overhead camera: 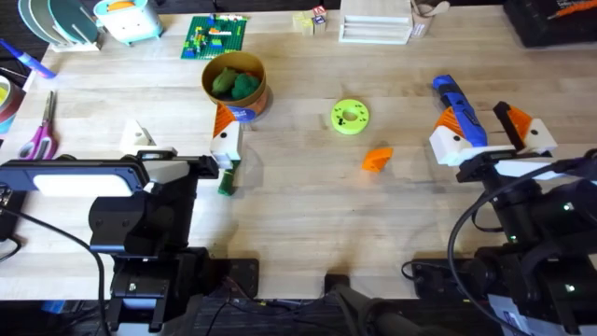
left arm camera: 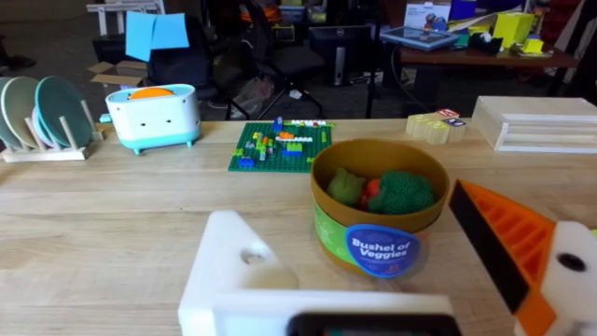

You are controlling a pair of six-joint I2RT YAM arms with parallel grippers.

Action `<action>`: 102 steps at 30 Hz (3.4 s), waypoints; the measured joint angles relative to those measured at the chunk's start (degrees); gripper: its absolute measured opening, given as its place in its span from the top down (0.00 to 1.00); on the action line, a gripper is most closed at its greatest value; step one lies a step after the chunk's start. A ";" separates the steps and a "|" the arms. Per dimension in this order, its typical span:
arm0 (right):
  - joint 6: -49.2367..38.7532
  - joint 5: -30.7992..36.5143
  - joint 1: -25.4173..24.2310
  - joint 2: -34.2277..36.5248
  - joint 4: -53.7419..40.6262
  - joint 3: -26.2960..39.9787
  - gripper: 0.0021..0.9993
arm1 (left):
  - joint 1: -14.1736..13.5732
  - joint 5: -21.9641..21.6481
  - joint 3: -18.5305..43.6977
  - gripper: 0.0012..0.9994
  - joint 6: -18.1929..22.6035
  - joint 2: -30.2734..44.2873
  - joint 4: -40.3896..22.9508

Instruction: Pick up the gripper from the table and insert it into the empty holder that is missing its gripper. Then pick up a screw, insert it into the mounting hole, and use the screwdriver to tighten it. Finally, clean up the table by picking up the vegetable and placing it into the bucket.

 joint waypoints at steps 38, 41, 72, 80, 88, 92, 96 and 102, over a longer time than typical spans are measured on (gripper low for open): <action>-0.15 -2.67 0.00 26.12 -38.26 44.25 0.12 | 0.00 6.53 52.93 0.01 7.38 34.56 -59.14; -0.15 -2.80 0.00 27.07 -38.95 44.30 0.12 | 0.00 8.69 52.98 0.01 7.70 38.19 -63.14; -0.15 -2.80 0.00 27.08 -39.23 44.33 0.12 | -0.04 33.83 52.98 0.01 1.60 43.01 -34.42; -0.15 -2.80 0.00 27.08 -39.23 44.33 0.12 | -0.08 34.37 52.98 0.01 0.59 43.02 -38.05; -0.15 -2.80 0.00 27.08 -39.26 44.33 0.12 | -7.30 33.76 52.29 0.00 5.41 47.69 -26.78; -0.15 -2.80 0.00 27.08 -39.26 44.33 0.12 | -13.26 30.93 46.68 0.01 7.44 46.40 -18.48; -0.15 -2.80 0.00 27.08 -39.26 44.33 0.12 | -18.22 28.03 36.95 0.00 8.38 39.92 -8.84; -0.15 -2.80 0.00 27.08 -39.26 44.33 0.12 | -23.01 25.73 20.55 0.00 9.02 27.26 3.64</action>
